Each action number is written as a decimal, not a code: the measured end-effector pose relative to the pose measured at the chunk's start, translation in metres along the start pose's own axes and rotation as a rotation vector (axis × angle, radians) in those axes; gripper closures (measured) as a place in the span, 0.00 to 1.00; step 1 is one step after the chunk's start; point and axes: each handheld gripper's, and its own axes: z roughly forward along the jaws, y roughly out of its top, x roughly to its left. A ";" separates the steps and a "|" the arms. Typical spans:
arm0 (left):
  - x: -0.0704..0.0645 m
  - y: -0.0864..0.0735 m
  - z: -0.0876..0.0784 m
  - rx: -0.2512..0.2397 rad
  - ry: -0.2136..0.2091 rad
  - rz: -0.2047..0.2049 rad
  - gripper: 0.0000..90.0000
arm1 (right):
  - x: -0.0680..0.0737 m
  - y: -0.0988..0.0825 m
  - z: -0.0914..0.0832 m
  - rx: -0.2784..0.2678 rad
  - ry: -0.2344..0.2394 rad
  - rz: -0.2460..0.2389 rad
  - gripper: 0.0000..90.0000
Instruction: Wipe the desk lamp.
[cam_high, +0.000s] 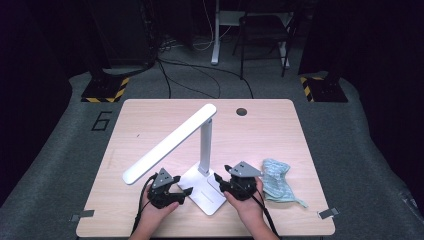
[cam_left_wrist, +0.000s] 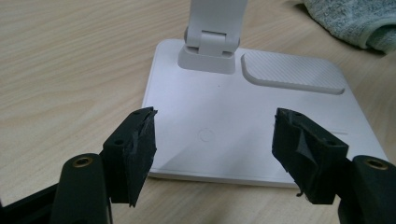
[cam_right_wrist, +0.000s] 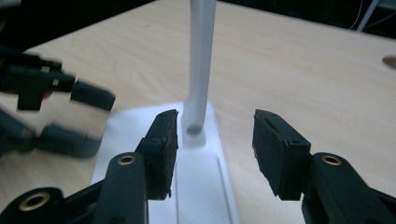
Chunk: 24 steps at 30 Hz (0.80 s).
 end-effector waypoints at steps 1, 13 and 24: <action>0.001 -0.001 0.002 -0.016 0.009 -0.009 0.34 | 0.001 -0.006 -0.002 0.005 -0.005 0.004 0.56; 0.011 -0.004 0.012 -0.005 0.017 -0.031 0.32 | 0.005 -0.058 -0.004 0.098 -0.036 0.029 0.56; 0.013 -0.005 0.013 0.029 0.026 -0.033 0.32 | 0.007 -0.063 -0.002 0.088 -0.068 0.005 0.57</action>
